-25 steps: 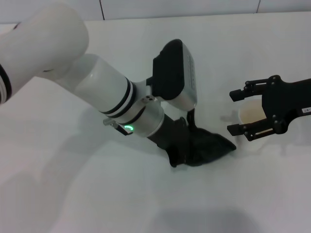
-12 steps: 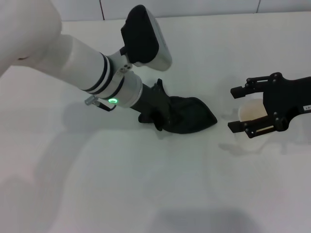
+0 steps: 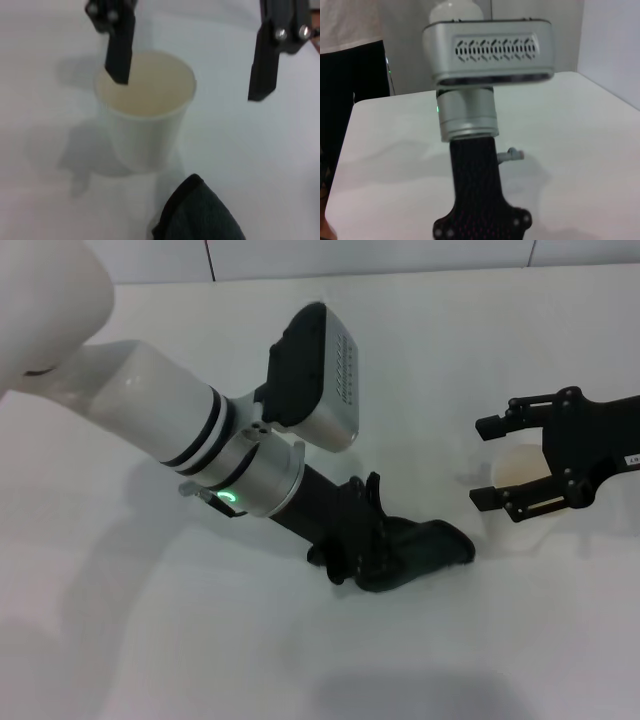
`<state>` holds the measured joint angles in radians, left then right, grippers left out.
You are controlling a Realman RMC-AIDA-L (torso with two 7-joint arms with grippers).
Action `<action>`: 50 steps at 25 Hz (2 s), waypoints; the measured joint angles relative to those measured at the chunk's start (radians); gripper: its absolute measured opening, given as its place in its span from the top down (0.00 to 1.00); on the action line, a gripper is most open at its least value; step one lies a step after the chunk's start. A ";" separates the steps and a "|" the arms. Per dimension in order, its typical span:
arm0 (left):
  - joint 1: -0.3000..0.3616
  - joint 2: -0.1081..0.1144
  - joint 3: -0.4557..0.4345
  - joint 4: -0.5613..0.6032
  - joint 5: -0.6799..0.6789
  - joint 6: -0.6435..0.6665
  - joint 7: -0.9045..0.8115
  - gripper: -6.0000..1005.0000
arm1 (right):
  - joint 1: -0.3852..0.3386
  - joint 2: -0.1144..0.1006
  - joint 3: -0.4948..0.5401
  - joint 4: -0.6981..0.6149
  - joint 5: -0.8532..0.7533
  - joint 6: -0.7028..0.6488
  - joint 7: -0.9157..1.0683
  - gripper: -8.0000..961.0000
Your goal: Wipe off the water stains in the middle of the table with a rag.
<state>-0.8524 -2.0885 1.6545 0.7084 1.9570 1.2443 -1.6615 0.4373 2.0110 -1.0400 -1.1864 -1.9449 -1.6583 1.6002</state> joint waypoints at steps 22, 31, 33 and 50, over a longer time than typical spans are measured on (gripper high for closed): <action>0.284 0.007 -0.298 0.298 0.276 -0.059 -0.162 0.80 | -0.006 -0.001 0.002 0.005 0.000 -0.005 0.006 0.14; 0.348 0.009 -0.406 0.306 0.180 0.007 -0.060 0.75 | 0.001 -0.002 0.002 0.004 0.000 -0.002 0.012 0.14; 0.357 0.010 -0.449 0.306 0.155 0.069 -0.003 0.71 | 0.003 -0.003 0.003 -0.001 0.000 -0.002 0.019 0.14; 0.461 0.044 -0.964 0.292 0.060 0.555 0.346 0.23 | 0.055 -0.033 0.016 -0.019 0.000 -0.022 0.083 0.14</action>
<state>-0.3918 -2.0442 0.6904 1.0005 2.0173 1.7990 -1.3153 0.4921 1.9780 -1.0238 -1.2055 -1.9453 -1.6802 1.6836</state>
